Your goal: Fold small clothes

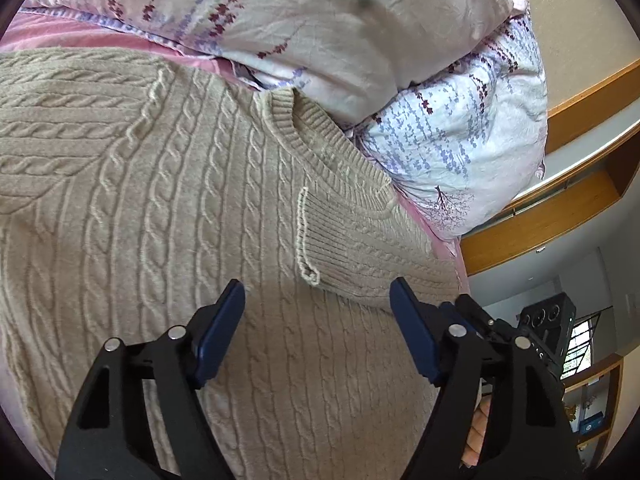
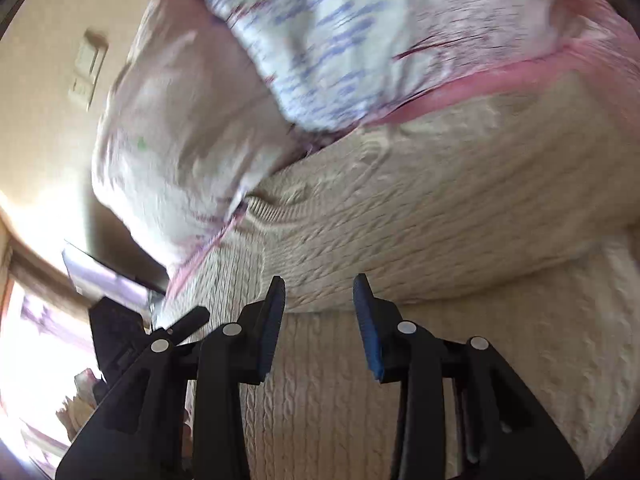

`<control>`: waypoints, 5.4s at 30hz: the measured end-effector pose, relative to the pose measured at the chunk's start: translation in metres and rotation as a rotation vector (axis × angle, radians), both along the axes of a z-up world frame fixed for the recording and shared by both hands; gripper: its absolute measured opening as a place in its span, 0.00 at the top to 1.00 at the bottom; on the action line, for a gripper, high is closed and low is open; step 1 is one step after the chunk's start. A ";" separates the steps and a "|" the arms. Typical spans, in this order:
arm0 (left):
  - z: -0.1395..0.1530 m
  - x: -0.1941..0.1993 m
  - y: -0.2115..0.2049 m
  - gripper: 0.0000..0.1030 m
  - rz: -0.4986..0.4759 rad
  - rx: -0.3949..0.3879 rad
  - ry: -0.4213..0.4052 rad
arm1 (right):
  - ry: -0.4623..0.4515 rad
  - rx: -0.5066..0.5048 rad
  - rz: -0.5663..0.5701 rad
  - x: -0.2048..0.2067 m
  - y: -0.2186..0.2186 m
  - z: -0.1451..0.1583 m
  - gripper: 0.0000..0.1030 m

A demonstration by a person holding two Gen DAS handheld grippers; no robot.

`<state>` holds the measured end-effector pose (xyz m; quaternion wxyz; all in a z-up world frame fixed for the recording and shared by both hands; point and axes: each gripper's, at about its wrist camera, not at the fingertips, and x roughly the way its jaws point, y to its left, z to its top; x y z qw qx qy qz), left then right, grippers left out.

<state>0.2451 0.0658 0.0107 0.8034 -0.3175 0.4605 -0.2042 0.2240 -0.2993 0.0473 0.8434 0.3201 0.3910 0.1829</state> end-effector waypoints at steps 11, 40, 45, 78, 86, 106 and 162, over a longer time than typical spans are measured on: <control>-0.014 0.047 -0.039 0.92 -0.032 0.019 0.085 | 0.129 0.304 -0.378 -0.035 -0.143 -0.044 0.64; -0.010 0.032 0.013 0.92 0.063 0.254 -0.038 | 0.134 -0.015 -0.456 -0.014 -0.104 -0.052 0.91; -0.005 0.019 0.018 0.85 0.075 0.231 -0.047 | 0.048 -0.261 -0.454 -0.034 -0.073 -0.012 0.58; -0.025 -0.086 0.314 0.83 0.848 -0.145 0.132 | 0.008 -0.693 0.031 0.019 0.097 -0.010 0.43; -0.015 -0.073 0.312 0.93 0.867 -0.157 0.066 | -0.004 -0.635 0.042 0.006 0.082 -0.006 0.43; 0.006 0.027 0.008 0.91 0.144 -0.067 -0.060 | 0.022 -0.553 -0.056 -0.010 0.017 -0.010 0.40; 0.001 -0.005 0.121 0.68 0.175 0.368 0.011 | 0.107 -0.231 -0.018 0.063 -0.016 -0.021 0.90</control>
